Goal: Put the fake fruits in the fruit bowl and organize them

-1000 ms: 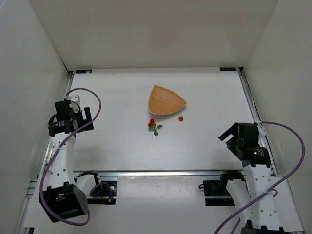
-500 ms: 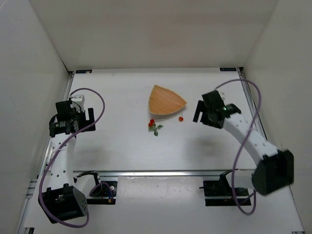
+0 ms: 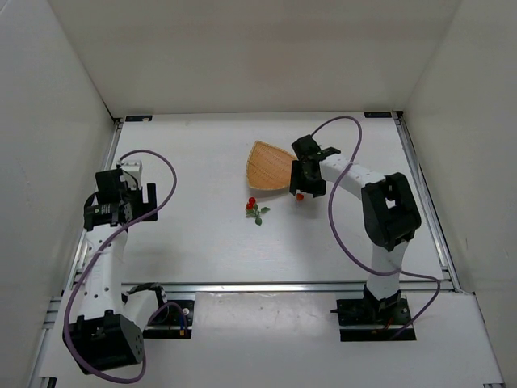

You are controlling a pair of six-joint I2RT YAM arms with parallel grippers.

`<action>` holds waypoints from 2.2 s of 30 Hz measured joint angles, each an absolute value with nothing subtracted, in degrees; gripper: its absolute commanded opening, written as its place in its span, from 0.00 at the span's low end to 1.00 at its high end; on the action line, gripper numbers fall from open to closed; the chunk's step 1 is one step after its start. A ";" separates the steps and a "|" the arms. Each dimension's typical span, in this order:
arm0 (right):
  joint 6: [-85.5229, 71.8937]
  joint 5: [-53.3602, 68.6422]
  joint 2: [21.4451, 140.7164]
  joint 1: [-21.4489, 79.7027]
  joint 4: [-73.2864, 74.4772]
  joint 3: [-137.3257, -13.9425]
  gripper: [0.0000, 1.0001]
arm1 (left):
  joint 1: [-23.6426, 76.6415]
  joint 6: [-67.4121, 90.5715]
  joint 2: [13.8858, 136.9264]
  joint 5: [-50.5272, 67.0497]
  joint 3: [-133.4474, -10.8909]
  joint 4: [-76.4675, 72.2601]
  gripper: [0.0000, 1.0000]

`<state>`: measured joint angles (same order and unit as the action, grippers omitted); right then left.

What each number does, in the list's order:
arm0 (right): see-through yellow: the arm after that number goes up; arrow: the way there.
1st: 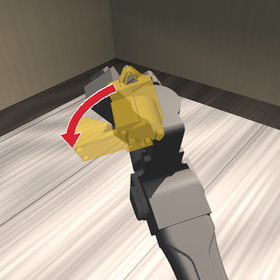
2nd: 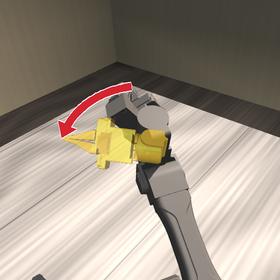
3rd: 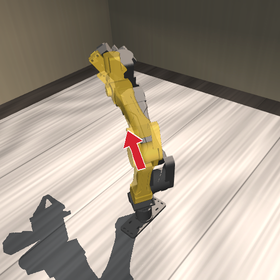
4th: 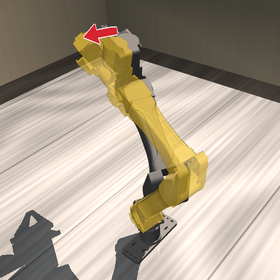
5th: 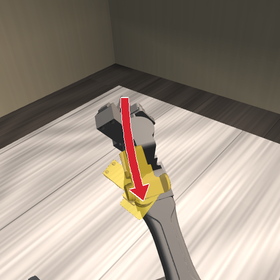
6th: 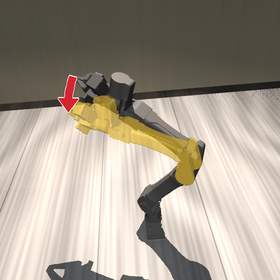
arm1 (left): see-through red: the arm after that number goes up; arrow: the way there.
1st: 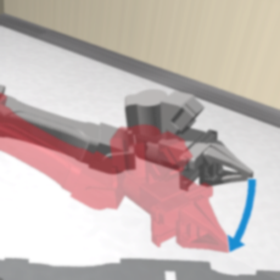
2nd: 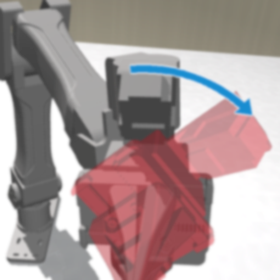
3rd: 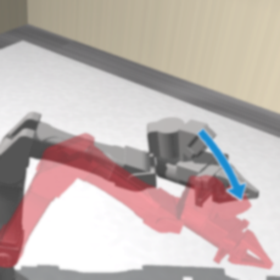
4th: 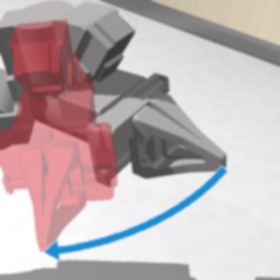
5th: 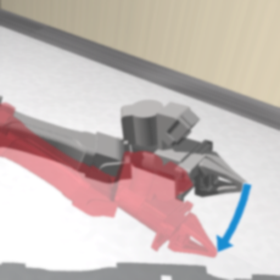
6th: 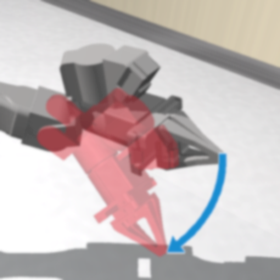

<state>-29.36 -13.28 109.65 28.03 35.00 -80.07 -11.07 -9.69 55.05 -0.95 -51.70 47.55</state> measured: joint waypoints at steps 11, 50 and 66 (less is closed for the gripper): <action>-29.85 -11.16 114.10 28.47 34.22 -80.23 0.57 | -11.07 -9.98 58.76 -1.74 -51.57 47.55 1.00; -29.71 -12.99 107.20 29.65 36.47 -92.75 0.20 | 30.85 -23.83 69.97 -11.33 -53.19 47.75 1.00; -28.73 -4.23 131.04 29.76 43.57 -114.85 0.71 | 44.38 -16.95 102.67 -6.24 -75.46 42.41 1.00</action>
<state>-28.73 -4.23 131.04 29.76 43.57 -114.85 44.38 -16.95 102.67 -6.24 -75.46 42.41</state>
